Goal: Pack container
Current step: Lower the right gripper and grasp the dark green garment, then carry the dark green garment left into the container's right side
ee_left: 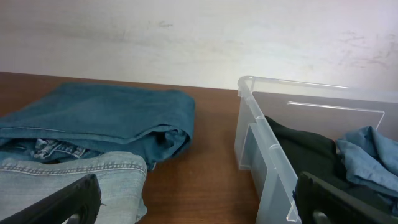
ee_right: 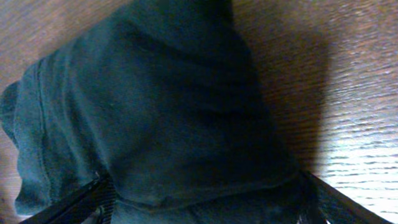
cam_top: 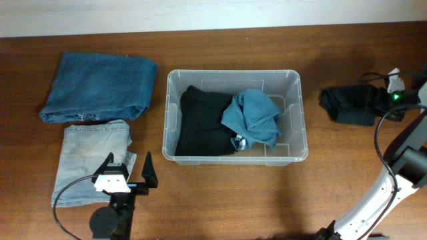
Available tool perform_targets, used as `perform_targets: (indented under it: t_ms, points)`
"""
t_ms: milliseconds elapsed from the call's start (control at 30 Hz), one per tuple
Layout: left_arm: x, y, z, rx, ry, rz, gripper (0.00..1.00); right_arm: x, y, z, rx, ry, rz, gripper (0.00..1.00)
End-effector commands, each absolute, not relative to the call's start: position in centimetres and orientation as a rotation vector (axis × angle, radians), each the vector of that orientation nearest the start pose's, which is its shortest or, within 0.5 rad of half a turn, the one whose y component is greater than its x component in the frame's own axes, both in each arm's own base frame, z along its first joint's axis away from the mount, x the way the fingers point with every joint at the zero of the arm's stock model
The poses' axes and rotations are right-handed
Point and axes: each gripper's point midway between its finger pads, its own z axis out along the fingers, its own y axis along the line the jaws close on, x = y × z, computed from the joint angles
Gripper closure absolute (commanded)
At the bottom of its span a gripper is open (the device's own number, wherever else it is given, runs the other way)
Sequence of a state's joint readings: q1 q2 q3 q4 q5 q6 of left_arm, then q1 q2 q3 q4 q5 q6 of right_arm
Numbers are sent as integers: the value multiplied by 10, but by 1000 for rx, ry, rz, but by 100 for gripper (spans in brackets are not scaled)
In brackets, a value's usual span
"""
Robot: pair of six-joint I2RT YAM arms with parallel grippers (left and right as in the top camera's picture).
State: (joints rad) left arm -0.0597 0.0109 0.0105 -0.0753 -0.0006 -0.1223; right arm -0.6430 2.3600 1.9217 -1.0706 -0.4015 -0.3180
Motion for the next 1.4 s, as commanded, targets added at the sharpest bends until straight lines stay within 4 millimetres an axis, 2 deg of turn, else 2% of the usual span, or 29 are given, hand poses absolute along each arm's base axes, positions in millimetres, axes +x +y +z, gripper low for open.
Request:
perform_targets:
  t_ms: [0,233,267,333,400,433,533,600,700,833,933,1067,1167,1233,1367]
  points:
    - [246,-14,156,-42,1653,-124,1,422,-212,5,411,2851,522,16]
    - [246,-14,156,-42,1653,-124,1,428,-196,2,356,2880,516,37]
    - [246,-14,156,-42,1653,-124,0,426,-198,0,371,2904,473,53]
    - [246,-14,156,-42,1653,-124,1,424,-203,-2,423,2924,422,73]
    - [246,-14,156,-42,1653,-124,1,425,-203,-2,468,2915,435,91]
    - [246,-14,156,-42,1653,-124,1,425,-202,-1,478,2904,456,96]
    - [246,-14,156,-42,1653,-124,1,436,-183,16,490,2795,686,96]
    - [246,-14,156,-42,1653,-124,0,444,-171,35,480,2706,836,96]
    - [246,-14,156,-42,1653,-124,1,455,-155,75,464,2559,1044,96]
    - [246,-14,156,-42,1653,-124,1,461,-133,151,342,2295,1334,96]
    - [246,-14,156,-42,1653,-124,1,453,-122,208,260,2158,1440,96]
    - [246,-14,156,-42,1653,-124,0,442,-117,251,218,2164,1387,96]
    - [246,-14,156,-42,1653,-124,0,432,-105,292,156,2130,1336,96]
    - [246,-14,156,-42,1653,-124,1,418,-93,318,148,2162,1272,96]
    - [246,-14,156,-42,1653,-124,1,386,-66,349,137,2308,1032,96]
